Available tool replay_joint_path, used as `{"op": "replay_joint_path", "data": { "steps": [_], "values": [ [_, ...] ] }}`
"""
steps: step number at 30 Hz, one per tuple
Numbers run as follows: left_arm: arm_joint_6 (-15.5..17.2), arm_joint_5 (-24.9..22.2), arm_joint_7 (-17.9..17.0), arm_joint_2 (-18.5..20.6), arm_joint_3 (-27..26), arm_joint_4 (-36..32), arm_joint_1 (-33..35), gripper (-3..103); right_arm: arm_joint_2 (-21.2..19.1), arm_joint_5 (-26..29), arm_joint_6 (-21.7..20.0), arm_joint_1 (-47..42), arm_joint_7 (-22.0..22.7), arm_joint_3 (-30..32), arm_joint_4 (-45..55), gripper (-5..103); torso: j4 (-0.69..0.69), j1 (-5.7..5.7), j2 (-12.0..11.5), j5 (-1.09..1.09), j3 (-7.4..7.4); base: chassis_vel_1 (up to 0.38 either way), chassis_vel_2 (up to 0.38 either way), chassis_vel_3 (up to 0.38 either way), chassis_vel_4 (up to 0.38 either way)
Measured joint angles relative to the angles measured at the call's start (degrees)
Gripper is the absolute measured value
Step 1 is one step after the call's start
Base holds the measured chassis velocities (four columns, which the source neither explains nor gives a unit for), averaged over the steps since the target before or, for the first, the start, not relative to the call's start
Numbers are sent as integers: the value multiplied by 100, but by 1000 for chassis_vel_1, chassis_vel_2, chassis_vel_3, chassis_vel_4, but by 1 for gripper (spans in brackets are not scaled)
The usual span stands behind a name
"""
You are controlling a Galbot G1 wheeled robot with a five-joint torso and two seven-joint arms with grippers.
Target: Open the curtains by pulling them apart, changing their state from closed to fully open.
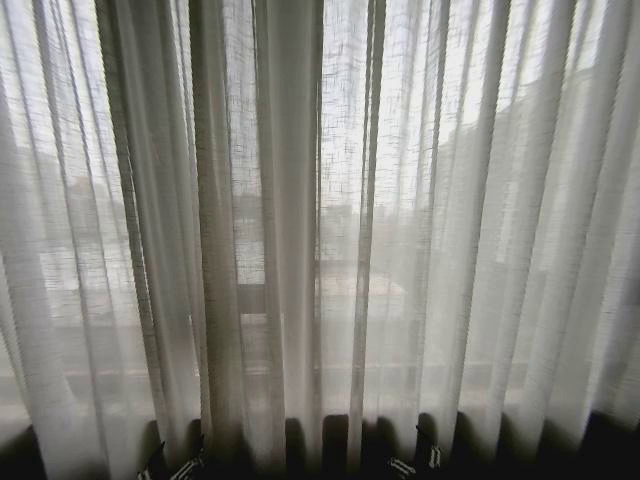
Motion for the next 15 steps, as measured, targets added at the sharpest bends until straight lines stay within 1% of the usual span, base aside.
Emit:
{"op": "replay_joint_path", "data": {
  "steps": [15],
  "values": [
    [10,9,-10,15,-2,5,-21,100,0,-60,26,26,-5,-5,0,100,0,1,0,0,0,0,0,0,0]
  ]
}}
